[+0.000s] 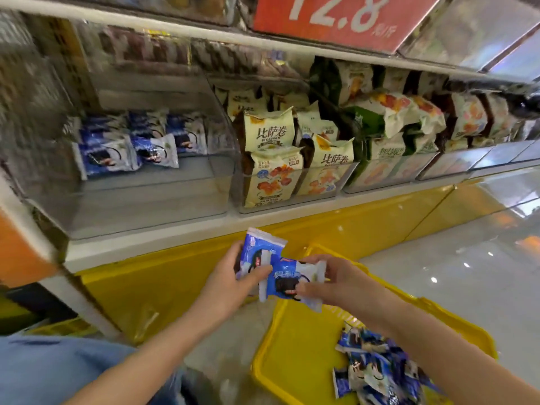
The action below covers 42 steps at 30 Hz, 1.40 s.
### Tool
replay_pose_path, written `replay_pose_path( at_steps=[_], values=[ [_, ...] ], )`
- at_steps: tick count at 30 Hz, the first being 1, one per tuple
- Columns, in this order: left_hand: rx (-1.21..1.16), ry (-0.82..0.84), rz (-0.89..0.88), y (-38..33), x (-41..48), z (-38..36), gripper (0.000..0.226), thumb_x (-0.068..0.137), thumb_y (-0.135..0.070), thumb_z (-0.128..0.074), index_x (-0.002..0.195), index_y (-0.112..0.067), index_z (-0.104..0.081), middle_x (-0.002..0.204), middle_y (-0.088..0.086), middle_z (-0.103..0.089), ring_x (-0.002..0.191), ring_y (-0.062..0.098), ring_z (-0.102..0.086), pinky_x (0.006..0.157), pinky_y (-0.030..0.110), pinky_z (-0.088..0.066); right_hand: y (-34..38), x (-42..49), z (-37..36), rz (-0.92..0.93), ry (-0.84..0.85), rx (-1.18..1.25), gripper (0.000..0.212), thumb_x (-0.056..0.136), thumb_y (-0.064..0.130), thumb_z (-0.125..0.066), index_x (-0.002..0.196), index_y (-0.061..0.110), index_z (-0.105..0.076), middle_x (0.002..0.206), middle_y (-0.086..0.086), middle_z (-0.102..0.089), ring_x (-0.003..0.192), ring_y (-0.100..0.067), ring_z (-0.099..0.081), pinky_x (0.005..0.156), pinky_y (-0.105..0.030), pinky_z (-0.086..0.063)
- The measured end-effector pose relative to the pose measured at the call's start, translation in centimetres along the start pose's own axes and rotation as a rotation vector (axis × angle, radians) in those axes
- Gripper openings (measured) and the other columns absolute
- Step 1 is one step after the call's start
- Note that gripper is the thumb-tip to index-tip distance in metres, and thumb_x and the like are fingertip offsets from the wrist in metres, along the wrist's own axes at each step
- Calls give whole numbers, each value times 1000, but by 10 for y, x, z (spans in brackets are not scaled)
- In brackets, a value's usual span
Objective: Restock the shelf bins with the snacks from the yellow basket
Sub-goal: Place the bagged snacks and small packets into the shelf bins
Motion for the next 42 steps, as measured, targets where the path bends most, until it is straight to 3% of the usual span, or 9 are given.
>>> replay_pose_path(
  at_steps=[6, 11, 15, 23, 26, 31, 34, 37, 42],
  values=[
    [76, -60, -187, -37, 13, 51, 21, 78, -30, -67, 94, -33, -54, 88, -17, -69, 79, -6, -64, 67, 13, -51, 59, 13, -24, 110, 78, -240, 28, 72, 39, -66, 89, 17, -67, 76, 1, -72, 72, -9, -66, 64, -21, -51],
    [9, -234, -262, -50, 7, 93, 16, 84, -24, -62, 95, -33, -56, 88, -24, -67, 74, -7, -63, 58, 5, -44, 113, 42, -40, 216, -8, -332, 19, 83, 29, -65, 95, 14, -64, 87, -9, -70, 83, -17, -65, 82, -36, -50],
    [-42, -350, -267, -53, -4, 120, 19, 78, -41, -59, 95, -35, -55, 90, -22, -66, 78, -4, -63, 58, 6, -45, 156, 71, -69, 373, -68, -357, 21, 84, 32, -64, 103, 23, -61, 87, 3, -71, 79, -8, -67, 69, -22, -54],
    [-142, -578, -283, -56, -3, 163, 22, 82, -36, -60, 104, -30, -56, 90, -17, -67, 84, -3, -63, 66, 14, -49, 188, 168, -130, 444, -132, -386, 19, 83, 19, -69, 97, 15, -58, 95, -2, -64, 82, -6, -64, 78, -25, -54],
    [-92, -614, -306, -63, -3, 162, 32, 76, -48, -58, 104, -33, -53, 89, -13, -66, 78, -2, -63, 56, 22, -53, 191, 197, -155, 489, -78, -653, 32, 81, 9, -69, 109, 0, -58, 106, -14, -63, 89, -10, -53, 77, -26, -43],
    [-78, -713, -364, -67, -5, 177, 21, 82, -39, -59, 98, -27, -55, 82, -14, -64, 73, 1, -62, 51, 26, -53, 192, 218, -186, 527, 89, -973, 16, 85, -5, -57, 99, 1, -59, 101, -15, -60, 76, -9, -48, 73, -22, -35],
    [-116, -750, -383, -70, -7, 189, 13, 84, -31, -60, 95, -28, -54, 85, -17, -64, 73, 2, -63, 50, 18, -50, 189, 232, -204, 585, 168, -1016, 34, 86, -1, -59, 119, -5, -54, 123, -19, -56, 109, -28, -55, 77, -13, -36],
    [-169, -777, -376, -72, -9, 197, 11, 84, -27, -61, 92, -32, -53, 82, -19, -65, 73, 2, -64, 48, 14, -48, 182, 250, -215, 637, 181, -997, 33, 86, 4, -61, 119, 2, -58, 125, -12, -58, 116, -27, -52, 93, -28, -42],
    [-171, -793, -390, -77, -16, 204, 9, 86, -24, -60, 90, -30, -55, 80, -19, -66, 68, 5, -64, 46, 18, -50, 179, 264, -219, 695, 116, -1026, 37, 83, 14, -67, 119, 8, -60, 121, -9, -60, 112, -24, -55, 95, -39, -45]
  ],
)
Point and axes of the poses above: each hand's wrist, its own x-axis towards the middle knuckle, its own z-axis out of the back of the hand, y = z × x, the point moved 2 cm from there along x, towards the middle knuckle
